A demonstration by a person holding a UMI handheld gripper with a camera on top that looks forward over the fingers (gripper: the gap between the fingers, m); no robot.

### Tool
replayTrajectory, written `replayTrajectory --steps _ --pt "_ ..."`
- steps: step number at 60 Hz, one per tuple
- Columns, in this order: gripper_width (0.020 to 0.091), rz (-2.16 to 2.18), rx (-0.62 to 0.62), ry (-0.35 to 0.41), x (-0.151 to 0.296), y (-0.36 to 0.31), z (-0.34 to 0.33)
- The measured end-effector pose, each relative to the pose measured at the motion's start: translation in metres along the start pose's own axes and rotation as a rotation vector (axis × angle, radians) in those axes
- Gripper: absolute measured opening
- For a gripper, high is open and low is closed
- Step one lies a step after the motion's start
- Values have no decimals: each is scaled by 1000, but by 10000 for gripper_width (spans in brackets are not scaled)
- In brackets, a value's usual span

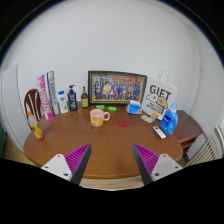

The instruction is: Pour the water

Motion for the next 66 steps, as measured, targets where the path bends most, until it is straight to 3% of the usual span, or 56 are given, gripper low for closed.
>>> replayTrajectory --steps 19,37,52,66 --pt "856 -29 54 -51 -6 -66 34" --pt "856 -45 176 -61 -20 -243 104" --pt "853 -29 251 -6 -24 -380 197" --pt "847 -34 218 78 -21 -415 301"
Point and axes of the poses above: the point between the fingertips, and its own axes, seen from behind it with the camera up: y to the right, x up, z forward, the way the camera looks, the point moved 6 cm from there along -z, backward, against the way the camera looks, and after that the axes turned 15 degrees about x, right-handed, at the moved point
